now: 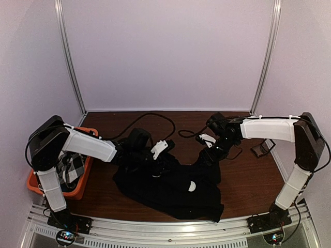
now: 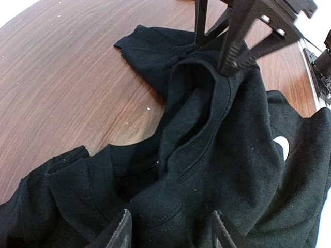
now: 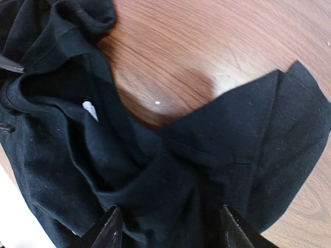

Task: Pin the brooch onto the clothing
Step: Pick up the clothing with brooches from the center of the board.

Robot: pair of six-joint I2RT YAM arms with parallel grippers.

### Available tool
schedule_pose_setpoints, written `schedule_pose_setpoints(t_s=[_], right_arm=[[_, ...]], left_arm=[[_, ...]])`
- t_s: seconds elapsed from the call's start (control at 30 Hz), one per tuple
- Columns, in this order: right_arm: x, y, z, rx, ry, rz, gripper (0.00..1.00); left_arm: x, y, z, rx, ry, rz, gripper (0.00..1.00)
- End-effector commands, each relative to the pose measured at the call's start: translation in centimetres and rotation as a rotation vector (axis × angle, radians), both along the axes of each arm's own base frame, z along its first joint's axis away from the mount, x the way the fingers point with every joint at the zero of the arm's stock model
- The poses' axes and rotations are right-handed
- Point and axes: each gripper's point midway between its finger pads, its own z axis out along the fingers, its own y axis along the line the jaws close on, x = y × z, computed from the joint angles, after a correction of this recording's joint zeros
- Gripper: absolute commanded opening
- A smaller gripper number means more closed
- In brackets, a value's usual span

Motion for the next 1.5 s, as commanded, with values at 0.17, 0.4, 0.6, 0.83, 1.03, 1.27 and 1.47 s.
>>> schedule_pose_setpoints(t_s=[0.17,0.4,0.6,0.83,1.03,1.27,1.47], right_arm=[[-1.3,1.4,0.5,0.153,0.096,0.008,0.61],[-2.0,1.8,0.2,0.185,0.125,0.017,0.49],[-1.9,1.7,0.1,0.178,0.13,0.009,0.31],[-1.8,1.7,0.5,0.179,0.115,0.013,0.0],[-1.7,1.5,0.9,0.178,0.093,0.014,0.0],[-1.5,1.5,1.2,0.172,0.08,0.013,0.0],[-1.3,1.4,1.6,0.172,0.064,0.009,0.0]], left_arm=[[0.5,-0.5,0.6,-0.033,0.003,-0.002,0.52],[0.5,-0.6,0.6,-0.033,0.003,-0.005,0.52],[0.4,-0.6,0.6,-0.032,0.005,-0.01,0.47],[0.3,-0.5,0.3,-0.032,0.011,-0.01,0.36],[0.7,-0.7,0.9,-0.057,0.021,-0.004,0.4],[1.1,-0.7,1.4,-0.098,0.063,-0.015,0.34],[0.1,-1.2,0.5,-0.093,0.114,-0.075,0.33]])
